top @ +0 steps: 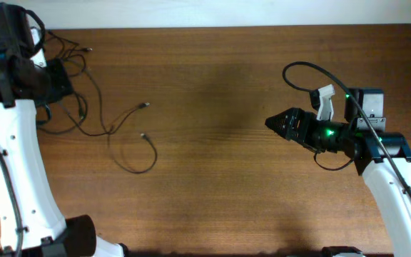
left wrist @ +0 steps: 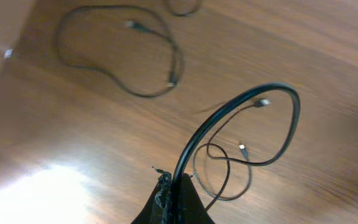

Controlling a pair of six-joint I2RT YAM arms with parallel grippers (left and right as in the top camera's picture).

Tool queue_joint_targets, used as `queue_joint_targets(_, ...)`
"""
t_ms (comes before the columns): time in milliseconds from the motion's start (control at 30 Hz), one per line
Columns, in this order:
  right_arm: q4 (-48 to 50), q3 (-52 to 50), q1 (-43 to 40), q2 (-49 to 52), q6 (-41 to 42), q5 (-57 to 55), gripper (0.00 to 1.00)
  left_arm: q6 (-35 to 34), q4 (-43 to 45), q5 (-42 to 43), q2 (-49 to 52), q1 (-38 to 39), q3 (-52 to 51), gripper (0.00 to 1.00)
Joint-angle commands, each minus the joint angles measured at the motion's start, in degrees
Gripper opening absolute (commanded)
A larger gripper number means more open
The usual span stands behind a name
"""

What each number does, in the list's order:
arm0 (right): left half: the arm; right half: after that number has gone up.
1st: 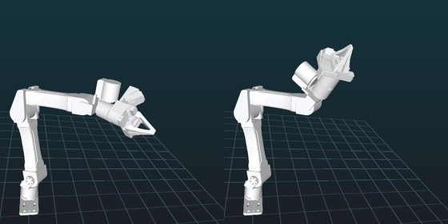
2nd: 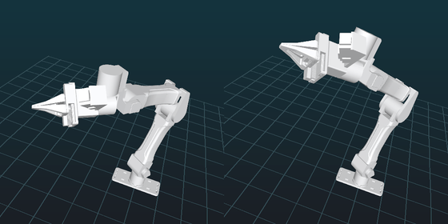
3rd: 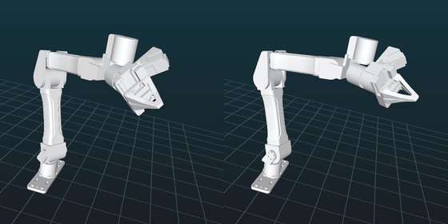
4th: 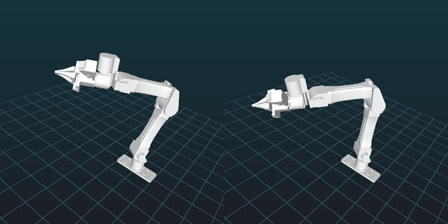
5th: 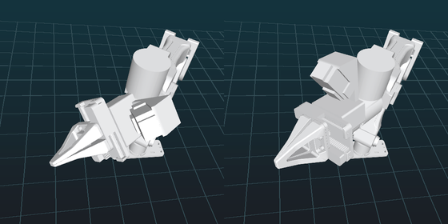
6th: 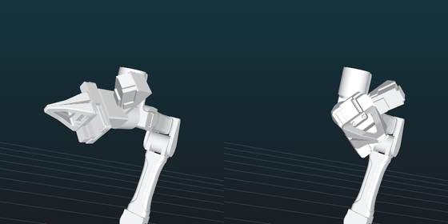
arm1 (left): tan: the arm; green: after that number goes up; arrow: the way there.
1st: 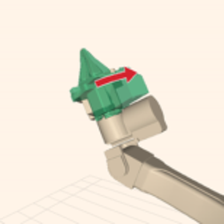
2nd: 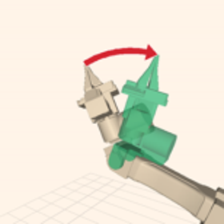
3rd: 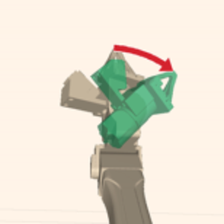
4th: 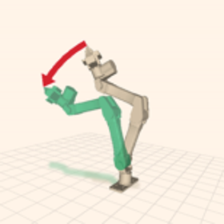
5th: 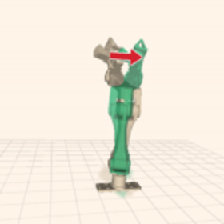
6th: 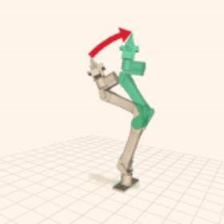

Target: Untangle cables

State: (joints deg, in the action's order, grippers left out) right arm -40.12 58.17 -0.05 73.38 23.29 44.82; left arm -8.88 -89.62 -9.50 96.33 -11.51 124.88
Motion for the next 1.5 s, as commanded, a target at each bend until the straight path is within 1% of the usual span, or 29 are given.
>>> queue_joint_targets(0, -0.04, 0.35, 0.42, 0.07, -2.05, -0.50, 0.98, -0.68, -0.02, -11.61, 3.06, -0.94, 0.74, 0.00)
queue_joint_targets(167, 0.00, 0.35, 0.42, 0.07, -2.25, -0.72, 0.98, -0.46, -0.46, -15.52, 7.08, -0.94, 0.74, 0.00)
queue_joint_targets(233, -0.02, 0.35, 0.42, 0.07, -3.93, -0.72, 0.98, -0.50, -0.44, -18.12, 8.81, -0.94, 0.72, 0.00)
queue_joint_targets(333, -0.02, 0.35, 0.42, 0.07, -4.66, -0.72, 0.98, -0.98, 0.15, -18.38, 10.21, -1.81, 0.72, 0.00)
queue_joint_targets(400, 0.00, 0.35, 0.42, 0.07, -4.72, -0.74, 0.98, -0.98, 0.13, -17.20, 10.49, -3.32, 0.72, 0.00)
queue_joint_targets(533, 0.00, 0.35, 0.42, 0.07, -5.07, -1.68, 0.98, -0.92, -0.09, -10.05, 10.58, -8.15, 0.72, 0.00)
queue_joint_targets(567, 0.02, 0.35, 0.42, 0.07, -5.09, -2.05, 0.98, -0.94, -0.04, -8.17, 10.58, -10.27, 0.72, 0.00)
queue_joint_targets(667, 0.11, 0.35, 0.42, 0.07, -5.07, -2.03, 0.98, -0.94, 0.96, -5.95, 10.67, -15.28, 0.68, 0.00)
queue_joint_targets(933, 0.42, 0.35, 0.42, 0.07, -5.07, -2.03, 0.98, -0.94, 7.48, -5.68, 13.38, -23.67, 0.63, 0.00)
queue_joint_targets(1033, 0.42, 0.35, 0.42, 0.07, -5.07, -2.03, 0.98, -0.92, 8.09, -5.66, 15.67, -25.42, 0.63, 0.00)
queue_joint_targets(1300, 0.42, 0.35, 0.42, 0.07, -5.09, -2.05, 0.98, -0.94, 8.81, -5.90, 26.08, -28.89, 0.61, 0.00)
queue_joint_targets(1467, 0.42, 0.35, 0.42, 0.07, -5.09, -2.05, 0.98, -0.96, 10.99, -5.90, 31.47, -32.85, 0.61, 0.00)
